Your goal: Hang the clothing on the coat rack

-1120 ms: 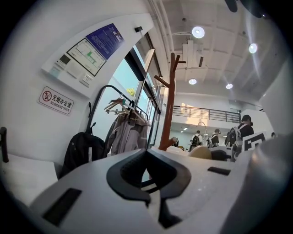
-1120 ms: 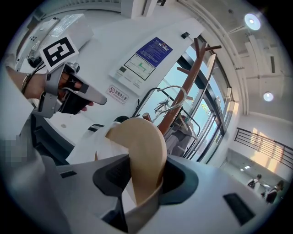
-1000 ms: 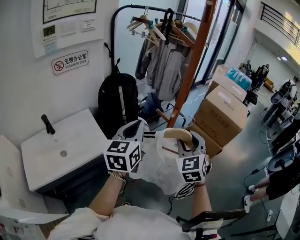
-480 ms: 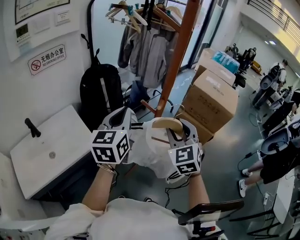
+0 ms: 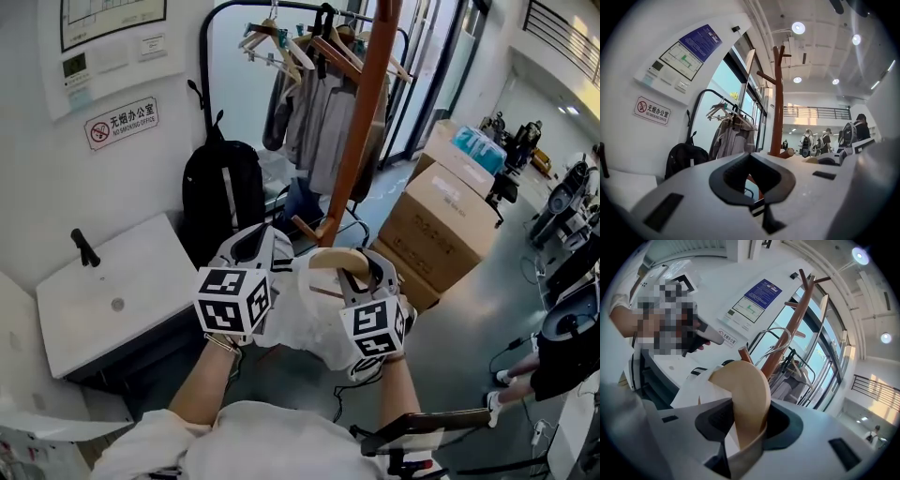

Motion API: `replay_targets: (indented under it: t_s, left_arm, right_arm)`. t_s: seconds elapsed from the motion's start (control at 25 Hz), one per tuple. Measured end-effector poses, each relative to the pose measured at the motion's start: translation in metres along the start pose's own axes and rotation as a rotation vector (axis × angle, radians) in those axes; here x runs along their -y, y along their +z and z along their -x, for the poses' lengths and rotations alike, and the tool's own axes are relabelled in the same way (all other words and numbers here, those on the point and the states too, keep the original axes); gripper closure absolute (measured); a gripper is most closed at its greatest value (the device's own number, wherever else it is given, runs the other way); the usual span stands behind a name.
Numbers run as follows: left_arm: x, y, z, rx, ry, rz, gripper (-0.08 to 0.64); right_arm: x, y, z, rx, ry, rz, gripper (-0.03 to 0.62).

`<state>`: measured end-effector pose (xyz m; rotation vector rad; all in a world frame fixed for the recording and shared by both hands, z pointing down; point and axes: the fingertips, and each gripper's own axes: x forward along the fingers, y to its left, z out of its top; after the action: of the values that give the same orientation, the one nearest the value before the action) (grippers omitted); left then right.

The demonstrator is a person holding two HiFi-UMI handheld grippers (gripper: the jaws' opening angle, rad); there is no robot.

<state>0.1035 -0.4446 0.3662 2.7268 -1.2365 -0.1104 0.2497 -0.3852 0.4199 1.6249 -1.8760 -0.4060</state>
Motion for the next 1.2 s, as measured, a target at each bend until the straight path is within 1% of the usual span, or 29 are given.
replay_targets:
  t_s: [0.2, 0.4, 0.6, 0.76, 1.0, 1.2]
  left_arm:
    - [0.002, 0.002, 0.001, -0.004, 0.022, -0.004, 0.551]
    - [0.013, 0.012, -0.003, -0.004, 0.008, -0.023, 0.551]
    - [0.027, 0.037, -0.012, -0.014, -0.004, -0.071, 0.551]
    - [0.033, 0.054, -0.012, -0.012, -0.025, -0.059, 0.551]
    - [0.035, 0.085, -0.011, 0.015, -0.037, -0.094, 0.551]
    - [0.042, 0.113, -0.017, 0.034, -0.050, -0.162, 0.551]
  right_arm:
    - [-0.003, 0.004, 0.003, 0.013, 0.049, -0.003, 0.413]
    - [0.002, 0.015, 0.010, 0.032, 0.074, -0.007, 0.413]
    - [0.018, 0.029, 0.017, 0.039, 0.078, -0.011, 0.413]
    - [0.031, 0.044, 0.025, 0.073, 0.102, -0.003, 0.413]
    - [0.053, 0.072, 0.043, 0.105, 0.133, 0.033, 0.413]
    - [0.074, 0.097, 0.056, 0.112, 0.140, 0.049, 0.413]
